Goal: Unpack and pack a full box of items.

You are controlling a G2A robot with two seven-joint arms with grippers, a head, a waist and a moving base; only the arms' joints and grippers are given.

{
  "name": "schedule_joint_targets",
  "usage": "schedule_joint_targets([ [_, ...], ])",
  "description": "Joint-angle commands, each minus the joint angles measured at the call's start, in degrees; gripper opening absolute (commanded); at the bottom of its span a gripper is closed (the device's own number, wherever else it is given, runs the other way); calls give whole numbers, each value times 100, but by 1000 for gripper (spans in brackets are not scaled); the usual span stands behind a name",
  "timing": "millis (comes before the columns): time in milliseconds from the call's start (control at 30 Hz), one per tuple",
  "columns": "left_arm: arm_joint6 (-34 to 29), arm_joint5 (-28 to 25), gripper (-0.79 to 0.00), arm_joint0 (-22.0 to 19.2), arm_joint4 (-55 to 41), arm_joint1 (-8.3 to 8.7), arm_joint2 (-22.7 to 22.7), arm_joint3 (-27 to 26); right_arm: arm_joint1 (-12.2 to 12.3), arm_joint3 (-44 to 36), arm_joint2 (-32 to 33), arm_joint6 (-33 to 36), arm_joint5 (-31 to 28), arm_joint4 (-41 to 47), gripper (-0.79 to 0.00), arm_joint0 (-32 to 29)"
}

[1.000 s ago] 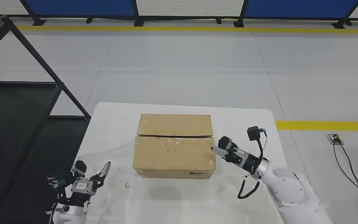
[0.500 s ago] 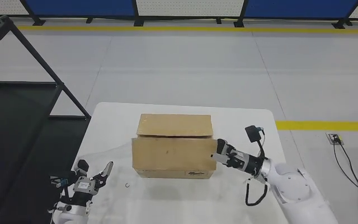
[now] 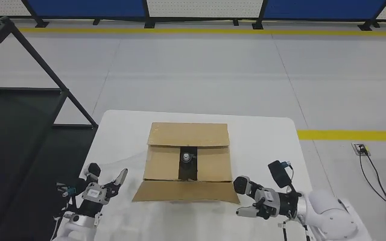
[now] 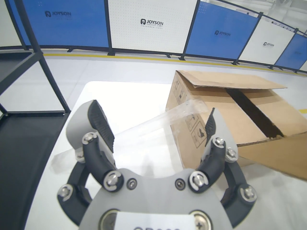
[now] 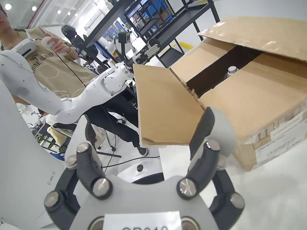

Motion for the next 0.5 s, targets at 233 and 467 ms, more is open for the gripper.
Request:
schedule_joint_targets([
  [233, -252, -1438, 0, 186, 247, 88, -21, -98, 50, 125, -145, -181, 33, -275, 0, -141],
  [467, -489, -1830, 0, 141, 714, 134, 100, 41, 49, 315, -460, -336, 164, -455, 0, 60],
])
